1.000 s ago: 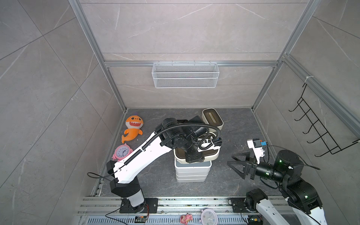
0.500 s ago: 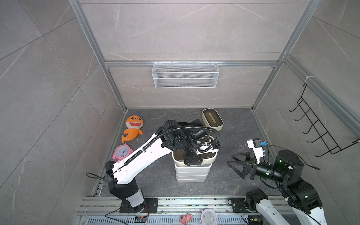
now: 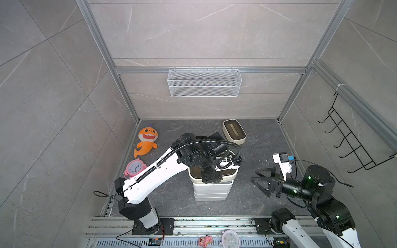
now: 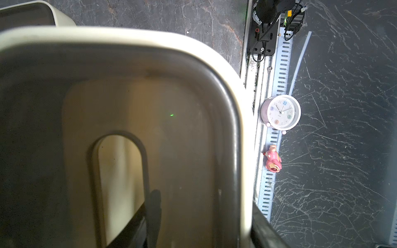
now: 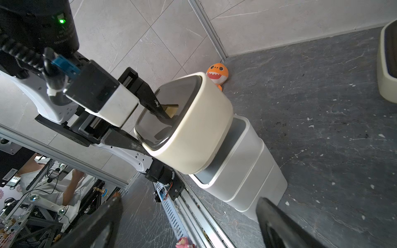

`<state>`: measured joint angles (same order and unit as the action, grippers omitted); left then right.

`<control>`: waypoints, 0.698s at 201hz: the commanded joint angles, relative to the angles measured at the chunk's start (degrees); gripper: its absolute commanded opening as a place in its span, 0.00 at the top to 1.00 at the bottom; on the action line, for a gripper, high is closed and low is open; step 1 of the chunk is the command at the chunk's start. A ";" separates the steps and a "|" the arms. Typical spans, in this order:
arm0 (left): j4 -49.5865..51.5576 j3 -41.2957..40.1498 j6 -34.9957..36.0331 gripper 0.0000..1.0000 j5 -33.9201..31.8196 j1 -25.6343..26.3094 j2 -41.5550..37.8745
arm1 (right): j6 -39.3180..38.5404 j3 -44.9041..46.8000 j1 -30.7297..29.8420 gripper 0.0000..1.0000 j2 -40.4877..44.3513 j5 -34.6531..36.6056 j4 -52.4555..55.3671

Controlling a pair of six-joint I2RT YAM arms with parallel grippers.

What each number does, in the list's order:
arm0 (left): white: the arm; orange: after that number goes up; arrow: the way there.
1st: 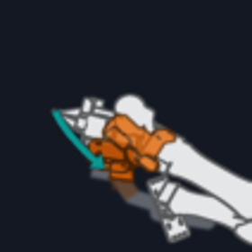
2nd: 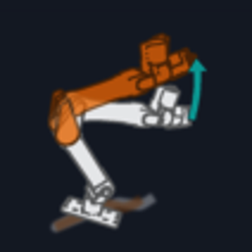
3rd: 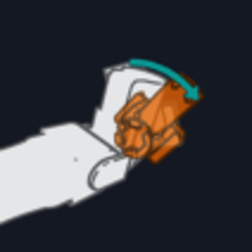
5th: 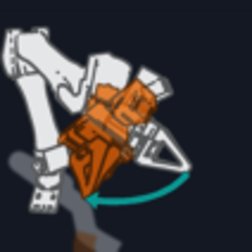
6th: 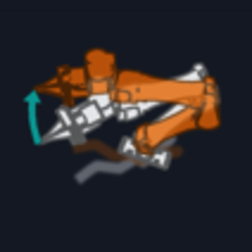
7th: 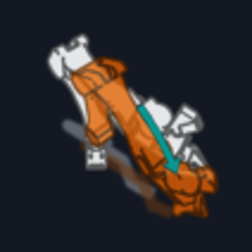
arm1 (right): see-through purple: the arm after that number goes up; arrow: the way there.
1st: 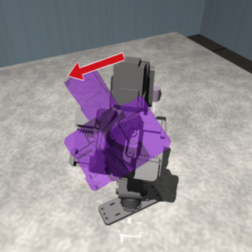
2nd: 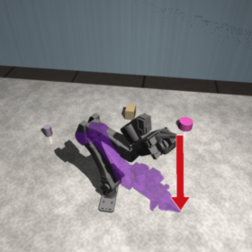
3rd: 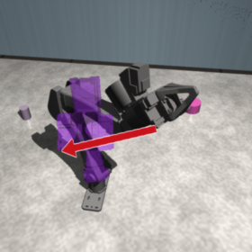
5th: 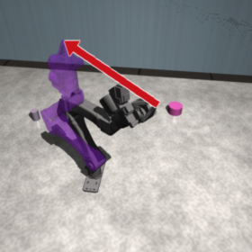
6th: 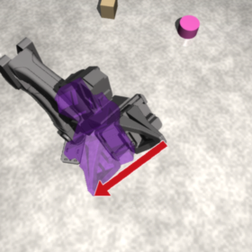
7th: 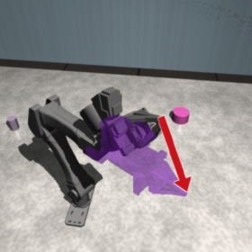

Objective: Stack the tissue boxes
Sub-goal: Place the tissue box at the tissue box.

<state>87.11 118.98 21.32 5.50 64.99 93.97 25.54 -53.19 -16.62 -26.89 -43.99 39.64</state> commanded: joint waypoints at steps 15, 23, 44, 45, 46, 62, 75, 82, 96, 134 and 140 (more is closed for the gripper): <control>14.75 -0.53 0.55 0.50 -0.27 0.21 -2.69 | 0.52 0.44 0.06 0.01 -0.26 -0.33 -2.10; 14.75 -0.68 0.52 0.50 -0.17 0.21 -2.66 | 0.65 0.54 0.03 0.00 -0.26 -0.31 -2.31; 14.75 -0.72 0.56 0.50 0.11 0.22 -2.66 | 0.83 0.63 0.03 0.00 -0.17 -0.29 -2.53; 14.75 -0.70 0.56 0.50 0.12 0.22 -2.66 | 0.83 0.63 0.02 0.00 -0.17 -0.30 -2.54; 14.75 -0.69 0.56 0.50 0.12 0.18 -2.66 | 0.83 0.67 0.06 0.00 -0.17 -0.26 -2.54; 14.75 -0.68 0.68 0.50 0.13 0.20 -2.50 | 0.93 0.80 0.04 0.01 -0.08 -0.13 -2.59; 14.67 -0.59 0.69 0.50 0.43 0.22 -2.31 | 0.92 0.96 0.04 0.01 0.13 -0.21 -2.55; 14.66 -0.60 0.73 0.50 0.48 0.17 -2.14 | 0.93 0.98 0.06 0.01 0.17 -0.22 -2.55; 14.62 -0.59 0.73 0.50 0.75 0.24 -1.71 | 0.85 1.07 0.03 0.01 0.33 -0.31 -2.38; 14.49 -0.06 0.96 0.49 1.40 0.37 -0.91 | 0.65 1.22 0.08 0.00 0.66 -0.21 -2.02; 14.49 -0.01 0.99 0.49 1.41 0.37 -0.90 | 0.65 1.24 0.02 0.01 0.70 -0.14 -2.09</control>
<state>87.15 117.60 21.47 6.17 65.01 94.00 25.96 -52.69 -16.62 -26.92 -43.99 38.79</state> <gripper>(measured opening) 0.525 0.995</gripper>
